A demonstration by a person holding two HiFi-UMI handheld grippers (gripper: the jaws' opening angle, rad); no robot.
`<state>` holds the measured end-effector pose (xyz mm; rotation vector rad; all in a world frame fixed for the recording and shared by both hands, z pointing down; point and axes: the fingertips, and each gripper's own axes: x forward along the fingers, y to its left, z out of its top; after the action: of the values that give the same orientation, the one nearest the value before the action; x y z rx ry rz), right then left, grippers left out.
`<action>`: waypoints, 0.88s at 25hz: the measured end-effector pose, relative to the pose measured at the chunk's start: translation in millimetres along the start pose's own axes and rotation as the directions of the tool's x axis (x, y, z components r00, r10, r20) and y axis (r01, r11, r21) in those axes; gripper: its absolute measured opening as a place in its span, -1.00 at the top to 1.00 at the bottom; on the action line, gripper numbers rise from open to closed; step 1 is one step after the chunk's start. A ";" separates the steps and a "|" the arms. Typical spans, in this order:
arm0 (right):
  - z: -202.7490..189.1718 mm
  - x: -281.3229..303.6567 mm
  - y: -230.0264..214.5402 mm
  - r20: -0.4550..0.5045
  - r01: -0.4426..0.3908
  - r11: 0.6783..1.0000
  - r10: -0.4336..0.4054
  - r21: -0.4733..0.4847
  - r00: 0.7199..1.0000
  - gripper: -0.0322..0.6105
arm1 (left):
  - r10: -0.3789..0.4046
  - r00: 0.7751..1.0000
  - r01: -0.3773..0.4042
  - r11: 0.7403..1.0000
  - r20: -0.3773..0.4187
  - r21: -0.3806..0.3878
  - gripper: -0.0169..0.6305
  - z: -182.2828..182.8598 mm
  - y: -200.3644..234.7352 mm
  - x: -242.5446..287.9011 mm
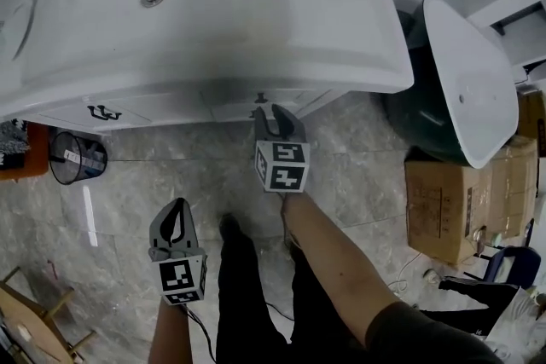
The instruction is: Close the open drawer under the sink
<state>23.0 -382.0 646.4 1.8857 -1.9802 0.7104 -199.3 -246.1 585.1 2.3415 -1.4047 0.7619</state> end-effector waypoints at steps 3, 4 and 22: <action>4.7 -28.6 -1.1 0.013 -0.057 0.998 0.057 -0.017 0.998 0.51 | 0.051 0.999 -0.051 0.999 0.014 -0.014 0.91 3.2 -23.5 -17.2; 5.4 -39.4 -1.2 0.013 -0.078 0.997 0.079 -0.027 0.997 0.53 | 0.064 0.998 -0.064 0.998 0.019 -0.019 0.91 4.6 -33.2 -23.6; 12.7 -222.9 -10.4 -0.014 -0.302 0.935 0.305 -0.186 0.952 0.75 | 0.331 0.940 -0.307 0.926 0.080 -0.218 0.91 31.7 -143.4 -188.1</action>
<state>52.9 -203.2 515.8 1.4995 -2.2892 0.5635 -135.4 -59.1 451.2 2.0548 -1.8519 0.5368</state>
